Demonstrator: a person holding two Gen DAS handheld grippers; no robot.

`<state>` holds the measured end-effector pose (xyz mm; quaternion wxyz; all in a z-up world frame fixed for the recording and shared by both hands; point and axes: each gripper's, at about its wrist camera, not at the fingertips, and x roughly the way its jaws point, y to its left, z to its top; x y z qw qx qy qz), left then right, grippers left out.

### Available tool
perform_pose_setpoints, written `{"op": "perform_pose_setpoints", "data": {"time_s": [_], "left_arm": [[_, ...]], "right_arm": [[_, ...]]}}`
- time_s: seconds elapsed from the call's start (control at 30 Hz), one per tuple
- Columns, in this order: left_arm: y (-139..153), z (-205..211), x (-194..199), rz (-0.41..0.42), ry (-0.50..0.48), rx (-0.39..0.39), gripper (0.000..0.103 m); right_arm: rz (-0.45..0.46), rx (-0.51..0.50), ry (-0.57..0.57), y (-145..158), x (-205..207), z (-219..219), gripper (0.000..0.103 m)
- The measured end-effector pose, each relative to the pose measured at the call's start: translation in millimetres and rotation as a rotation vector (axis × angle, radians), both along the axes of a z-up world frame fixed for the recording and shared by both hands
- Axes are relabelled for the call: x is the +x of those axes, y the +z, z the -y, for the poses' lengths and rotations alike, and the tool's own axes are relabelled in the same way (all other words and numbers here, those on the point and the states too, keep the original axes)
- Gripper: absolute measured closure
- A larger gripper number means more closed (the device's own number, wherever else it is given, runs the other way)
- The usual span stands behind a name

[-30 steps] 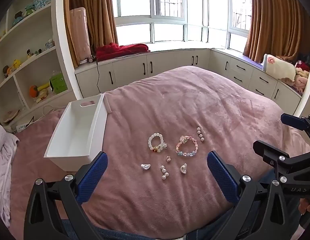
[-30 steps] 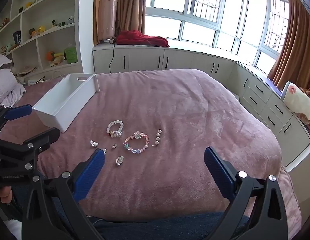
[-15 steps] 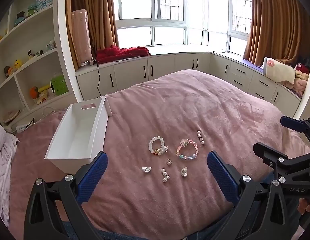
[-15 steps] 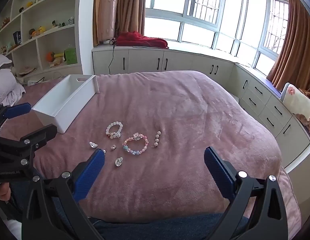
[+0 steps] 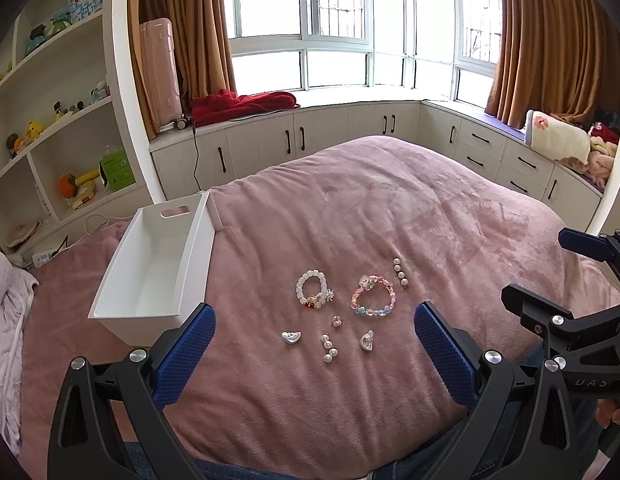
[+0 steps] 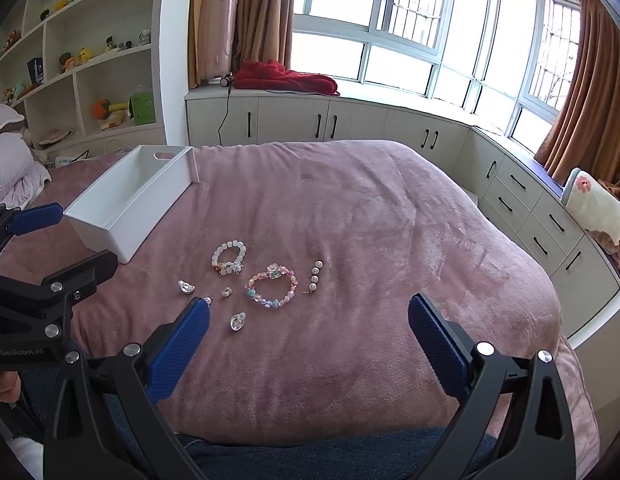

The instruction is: Organize jewelry

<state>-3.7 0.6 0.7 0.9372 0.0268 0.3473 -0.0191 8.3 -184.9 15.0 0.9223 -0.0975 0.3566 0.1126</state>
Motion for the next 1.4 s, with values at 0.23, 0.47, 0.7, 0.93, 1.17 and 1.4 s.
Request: {"op": "perform_pose_setpoints", "data": {"time_s": [0.23,0.47,0.7,0.93,1.17,1.4], "left_arm": [[-1.2,0.0,1.6,-0.006,-0.006,-0.008,0.002],[-0.9,2.8,1.5,0.000,-0.009,-0.007,0.002],[1.8,-0.1,1.5,-0.002,-0.005,-0.011,0.002],[3.2,-4.8,-1.2,0.006,0.011,-0.014,0.002],[3.6,-6.1,-2.9,0.016,0.020,-0.017,0.002],[2.4,-3.0,-2.5,0.008,0.005,-0.013,0.002]], "right_arm": [[-0.005,0.007,-0.009,-1.9,-0.4,0.8,0.005],[-0.002,0.011,-0.008,-3.1,-0.6,1.7,0.005],[0.008,0.023,-0.006,-3.4,-2.2,3.2,0.005],[0.029,0.027,-0.002,0.9,-3.9,1.5,0.005],[0.063,0.066,-0.006,5.9,-9.1,4.3,0.005],[0.056,0.060,-0.004,4.7,-11.4,2.3,0.005]]}}
